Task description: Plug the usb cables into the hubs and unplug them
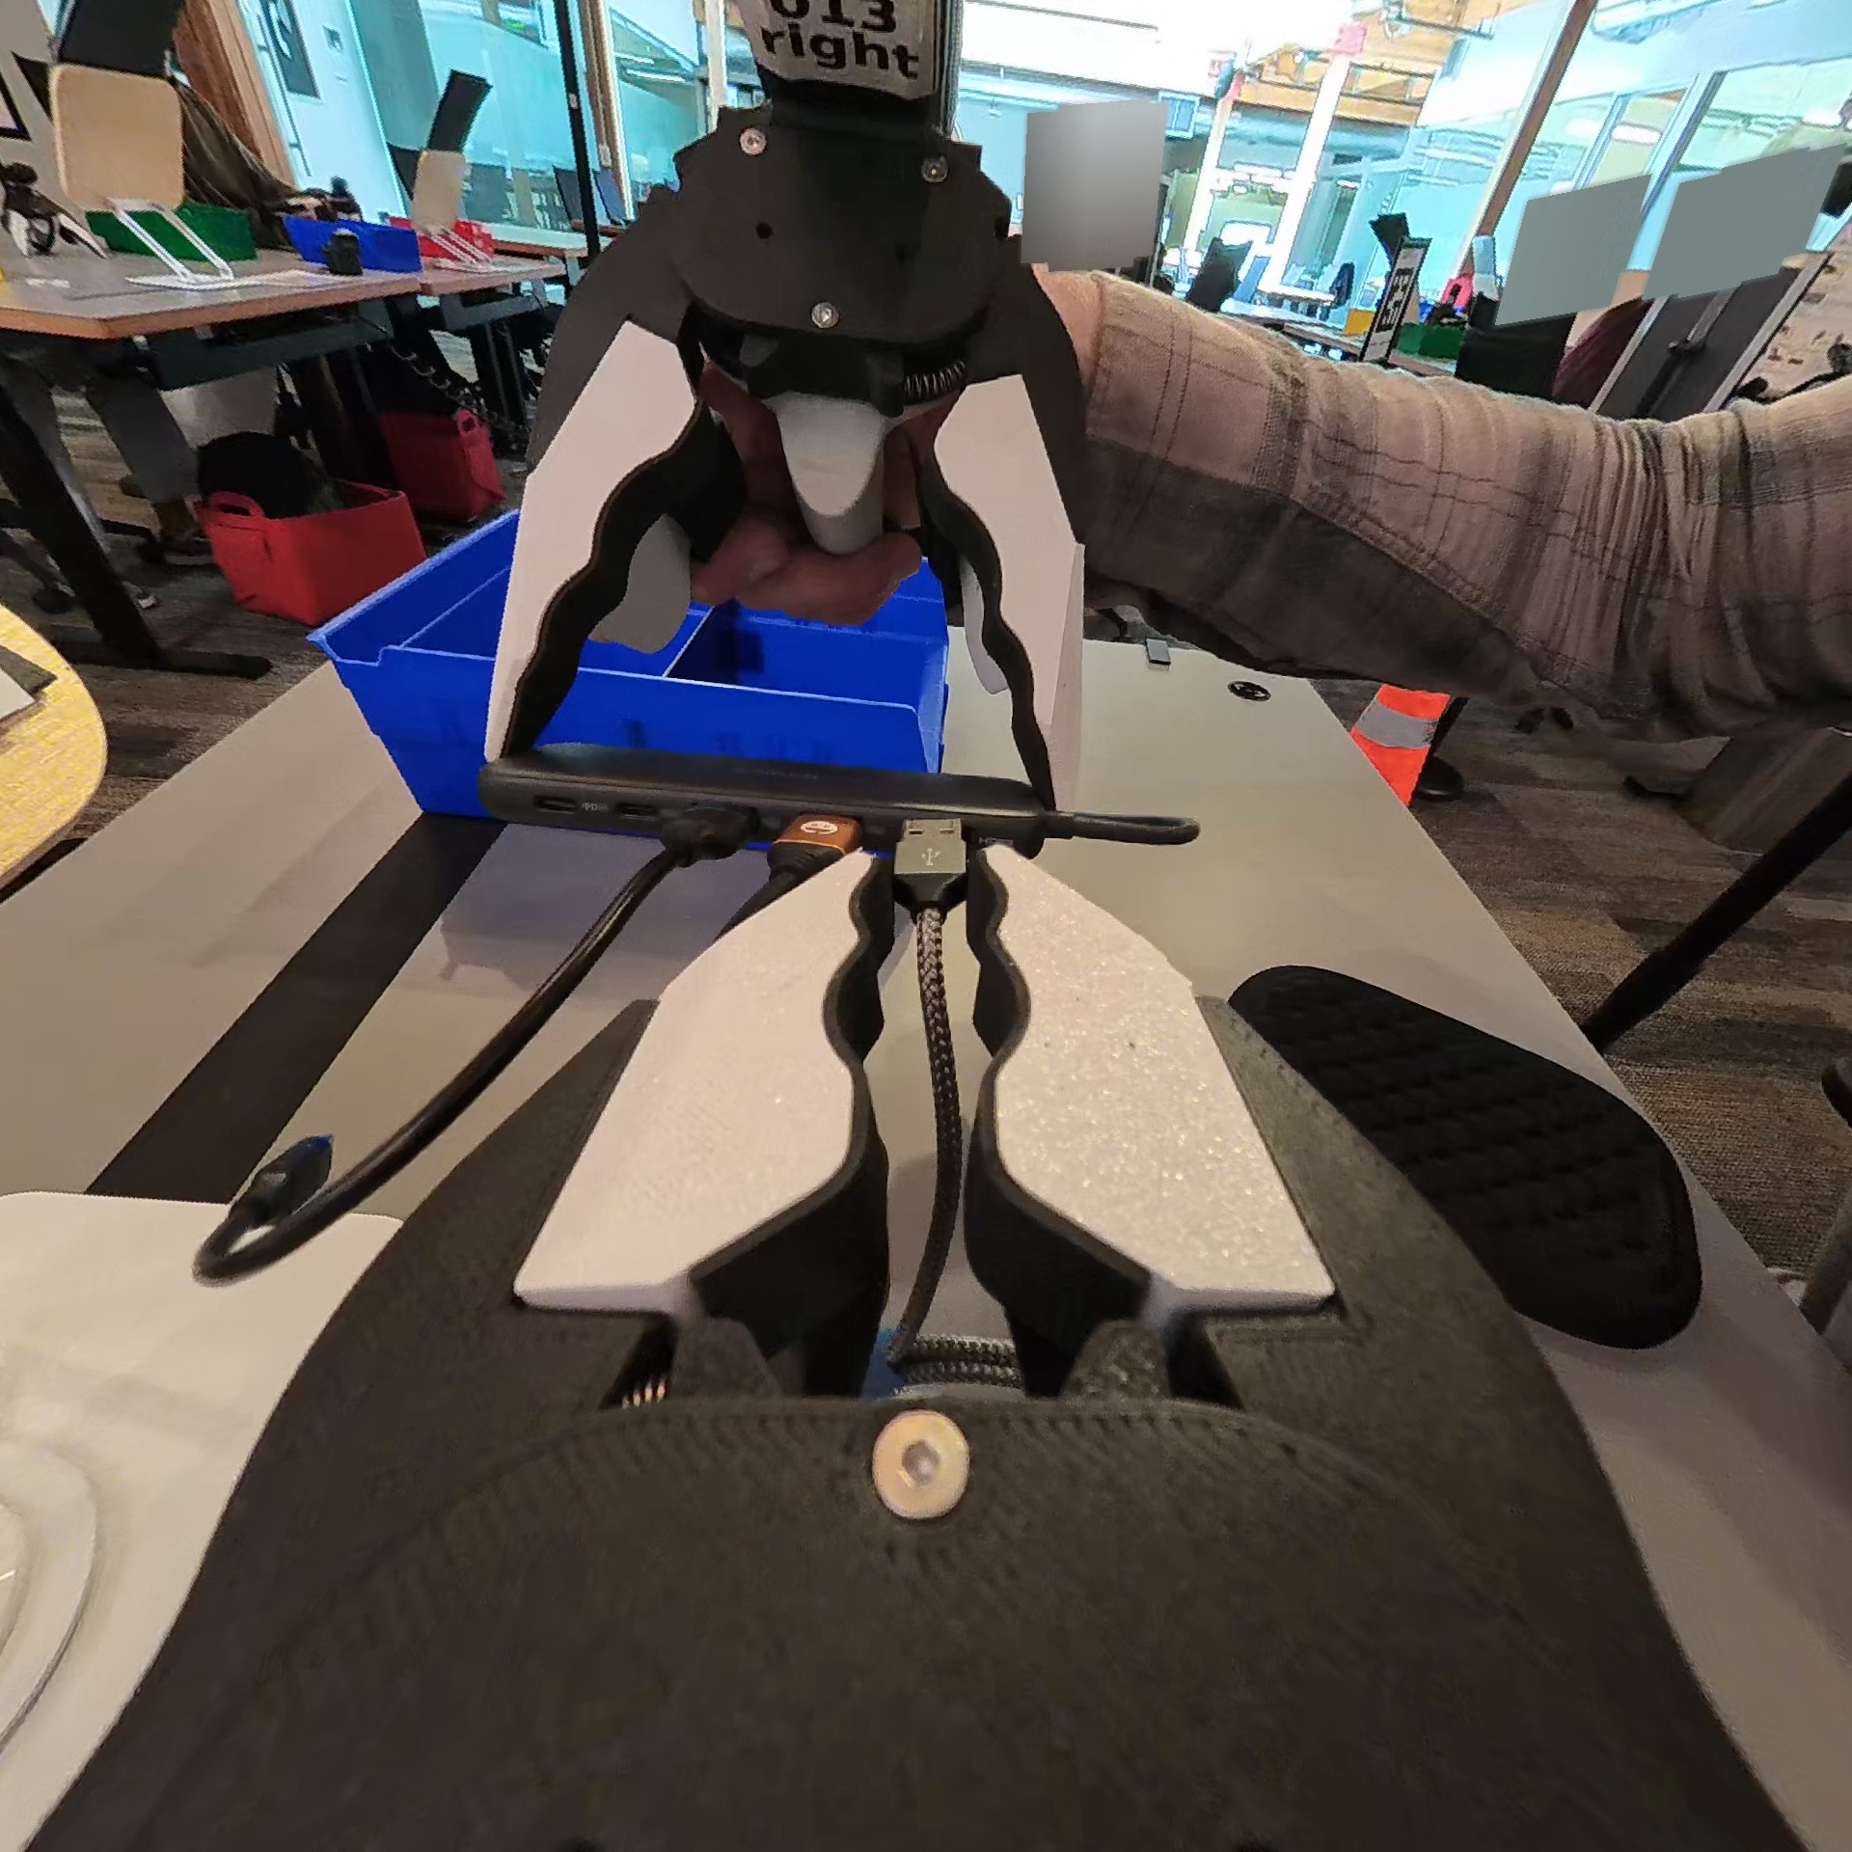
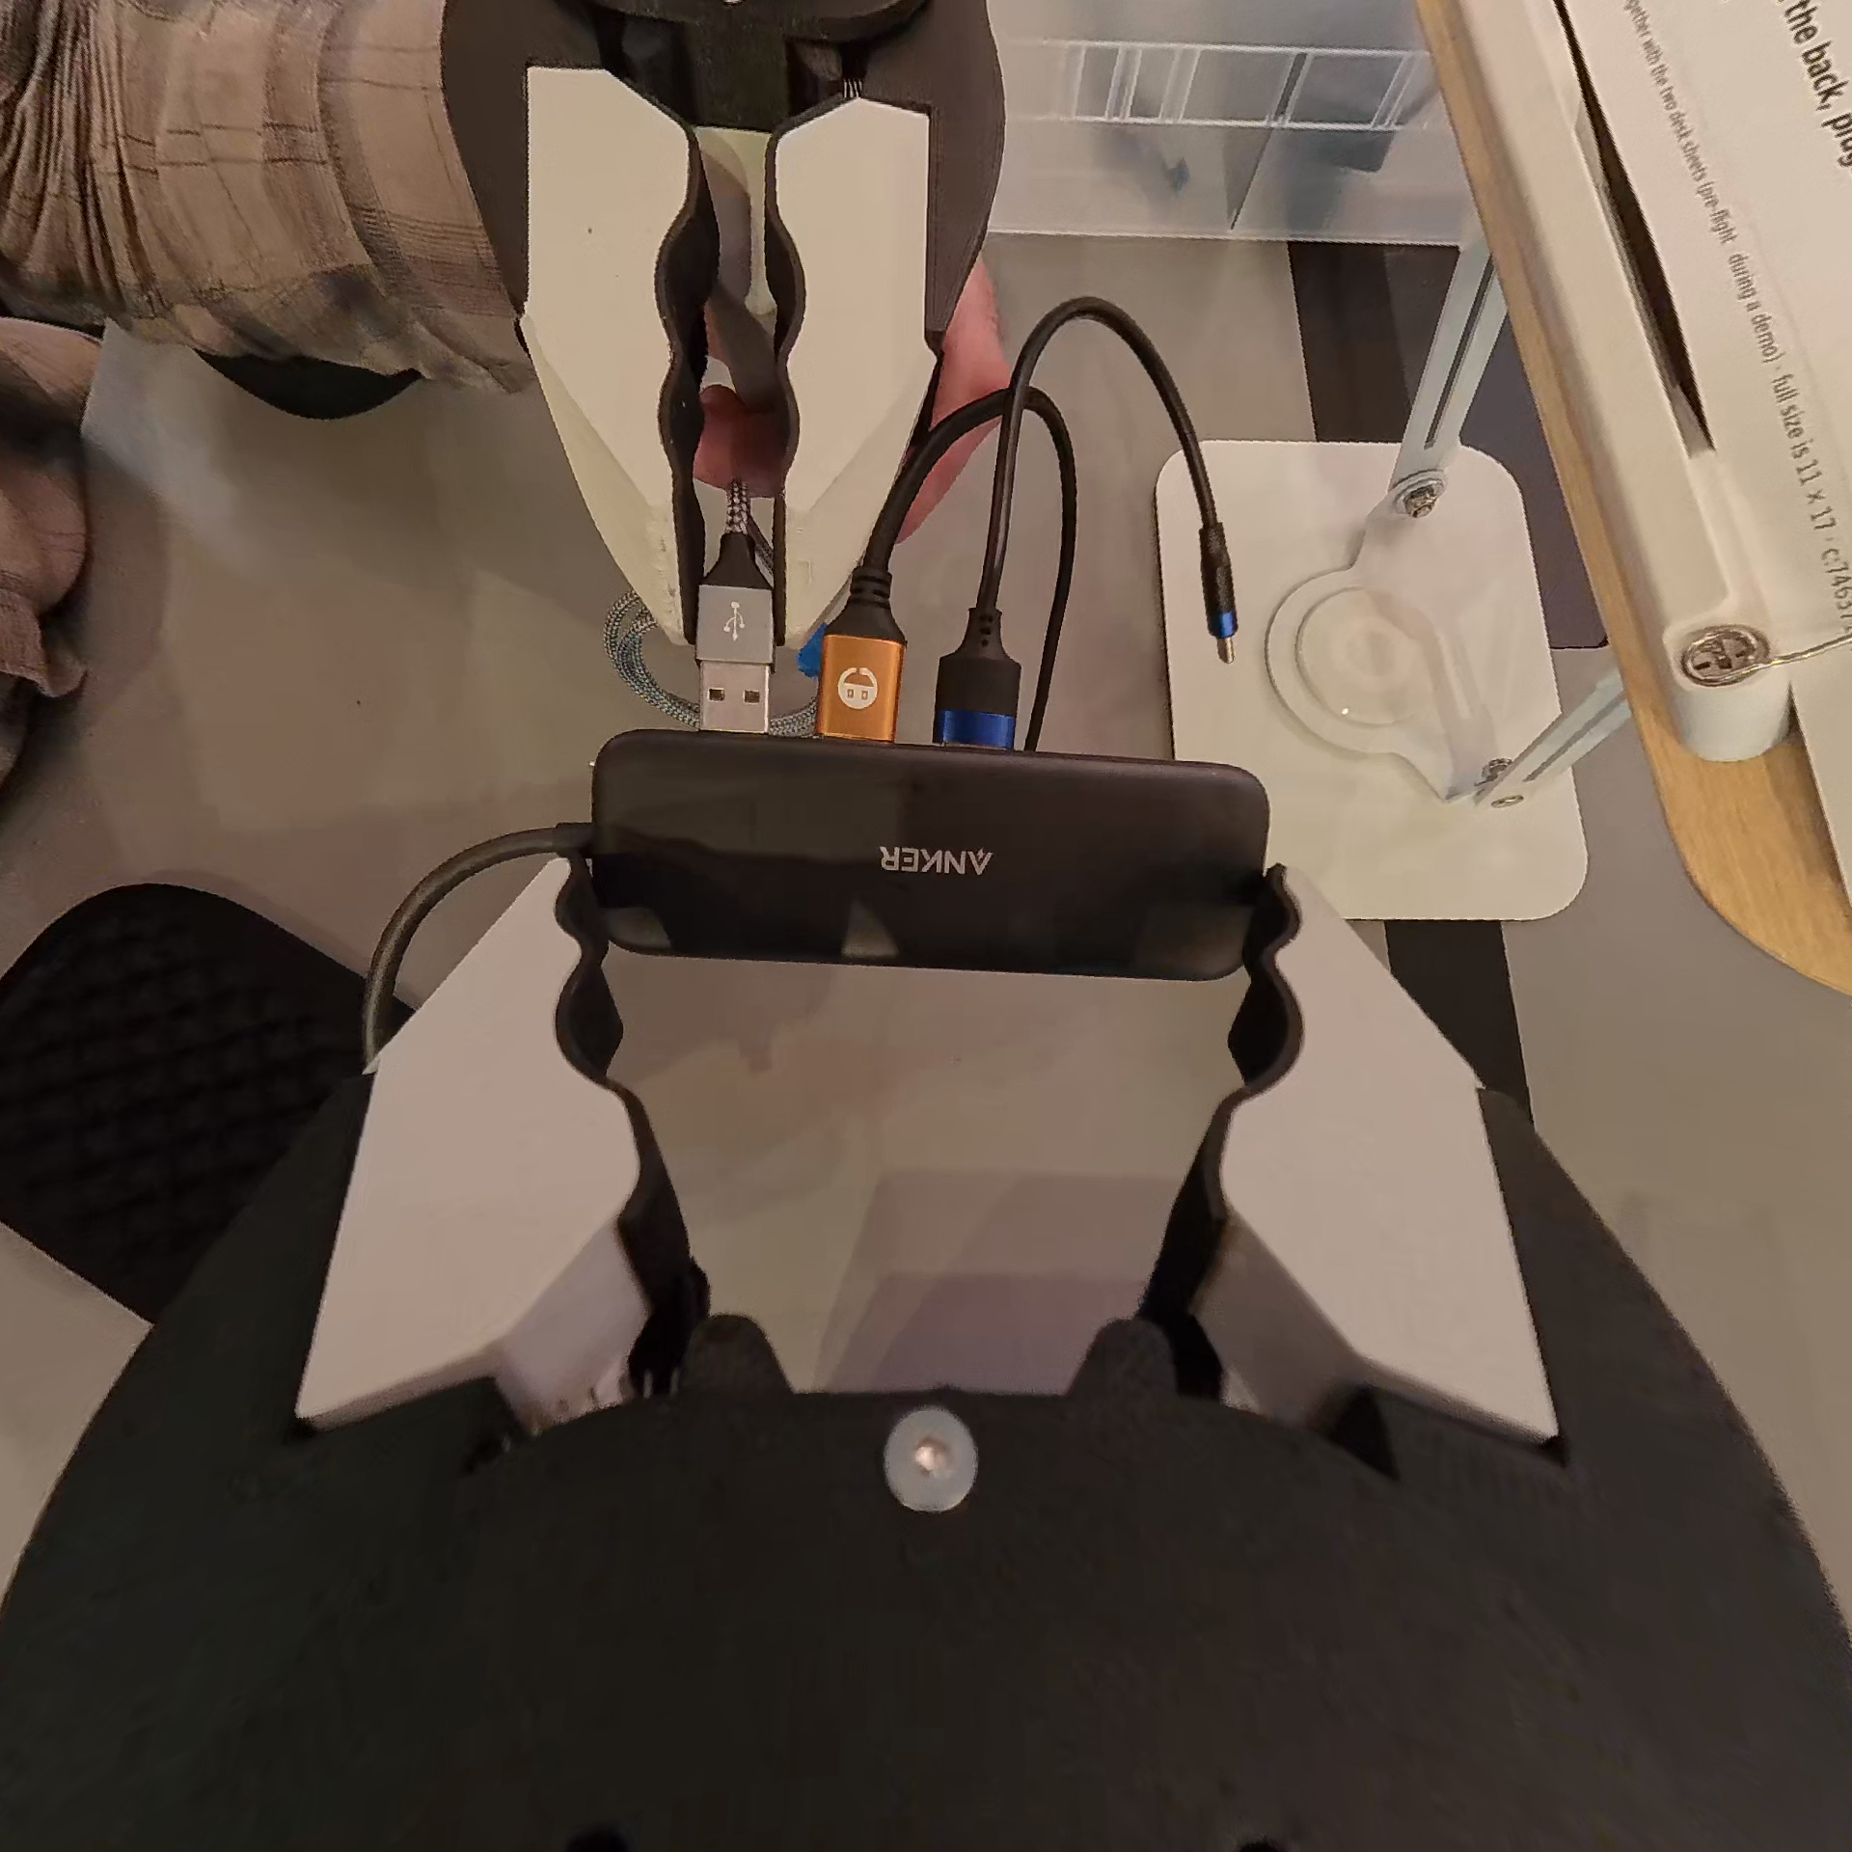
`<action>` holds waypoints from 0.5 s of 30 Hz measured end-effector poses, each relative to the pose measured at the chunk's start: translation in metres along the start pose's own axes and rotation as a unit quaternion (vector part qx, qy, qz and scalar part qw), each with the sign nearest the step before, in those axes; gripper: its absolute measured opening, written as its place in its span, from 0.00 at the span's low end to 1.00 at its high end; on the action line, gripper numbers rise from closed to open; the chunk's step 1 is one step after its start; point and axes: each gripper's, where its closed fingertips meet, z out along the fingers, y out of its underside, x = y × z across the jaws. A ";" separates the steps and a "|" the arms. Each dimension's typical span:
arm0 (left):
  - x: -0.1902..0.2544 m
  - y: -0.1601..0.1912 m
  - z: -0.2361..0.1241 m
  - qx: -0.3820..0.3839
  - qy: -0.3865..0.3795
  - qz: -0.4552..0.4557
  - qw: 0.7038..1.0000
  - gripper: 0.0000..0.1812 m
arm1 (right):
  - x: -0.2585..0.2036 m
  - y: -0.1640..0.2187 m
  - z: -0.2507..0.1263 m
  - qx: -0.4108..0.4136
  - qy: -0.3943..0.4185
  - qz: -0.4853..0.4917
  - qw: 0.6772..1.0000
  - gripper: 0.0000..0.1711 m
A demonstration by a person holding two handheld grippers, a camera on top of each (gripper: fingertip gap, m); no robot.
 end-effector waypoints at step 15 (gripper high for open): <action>0.005 0.004 0.000 -0.039 0.002 0.026 0.999 0.08 | -0.005 0.001 0.003 -0.014 -0.018 -0.001 1.000 0.73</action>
